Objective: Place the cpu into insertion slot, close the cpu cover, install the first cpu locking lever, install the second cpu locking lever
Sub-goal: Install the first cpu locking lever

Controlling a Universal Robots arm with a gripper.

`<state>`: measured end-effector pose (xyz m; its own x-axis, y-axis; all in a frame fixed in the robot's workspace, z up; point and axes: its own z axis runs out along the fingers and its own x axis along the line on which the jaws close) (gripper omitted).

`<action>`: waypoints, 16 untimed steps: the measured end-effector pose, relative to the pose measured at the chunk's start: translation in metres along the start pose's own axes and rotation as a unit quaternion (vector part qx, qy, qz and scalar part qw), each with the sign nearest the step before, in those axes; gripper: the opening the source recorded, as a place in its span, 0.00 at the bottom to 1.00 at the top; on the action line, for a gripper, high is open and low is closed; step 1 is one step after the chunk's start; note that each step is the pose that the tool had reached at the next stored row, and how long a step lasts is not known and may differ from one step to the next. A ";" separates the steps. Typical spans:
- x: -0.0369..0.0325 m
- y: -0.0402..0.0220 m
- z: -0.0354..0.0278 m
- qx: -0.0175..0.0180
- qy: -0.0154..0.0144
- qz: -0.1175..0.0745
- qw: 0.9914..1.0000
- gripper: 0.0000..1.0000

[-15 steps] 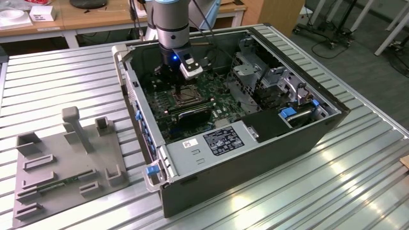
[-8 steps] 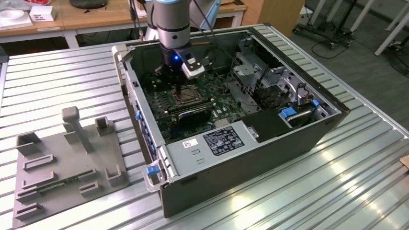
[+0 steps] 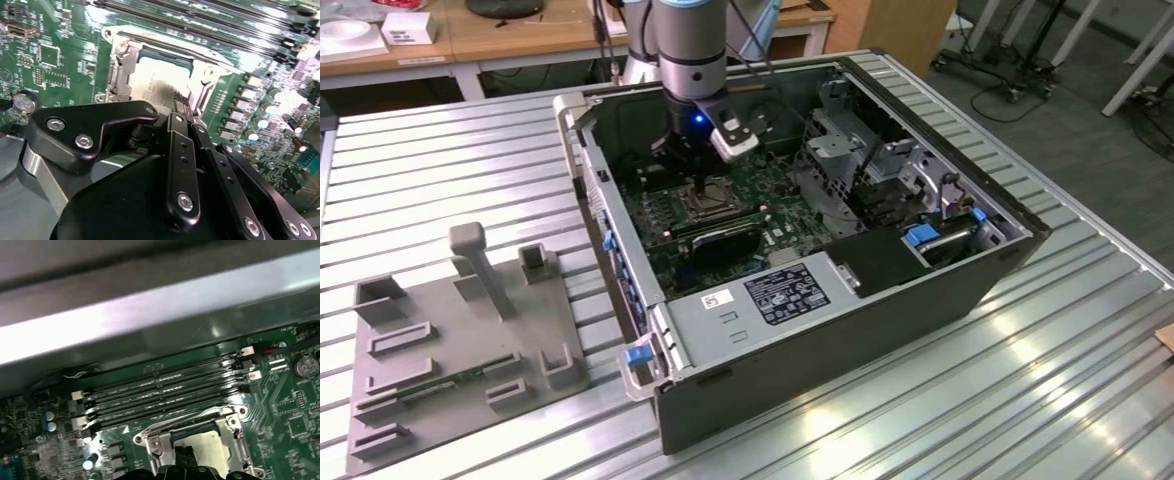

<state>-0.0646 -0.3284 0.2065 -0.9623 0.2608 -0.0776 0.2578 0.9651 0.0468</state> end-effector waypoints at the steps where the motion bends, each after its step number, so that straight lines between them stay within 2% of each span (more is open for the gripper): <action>1: -0.0020 0.0005 0.0002 0.000 0.001 -0.002 1.000 0.11; 5: -0.0097 0.0026 0.0009 0.001 0.007 -0.008 1.000 0.11; 7: -0.0103 0.0027 0.0010 0.001 0.008 -0.017 1.000 0.11; 10: -0.0104 0.0028 0.0012 -0.001 0.009 -0.039 0.999 0.11; 12: -0.0104 0.0028 0.0014 0.000 0.011 -0.053 0.999 0.11; 13: -0.0103 0.0028 0.0015 0.002 0.012 -0.059 0.998 0.11; 14: -0.0103 0.0028 0.0015 0.007 0.013 -0.064 0.998 0.11; 16: -0.0104 0.0027 0.0016 0.020 0.014 -0.071 0.997 0.11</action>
<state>-0.0538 -0.3285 0.2059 -0.9913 0.1210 -0.0522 0.1213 0.9926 -0.0022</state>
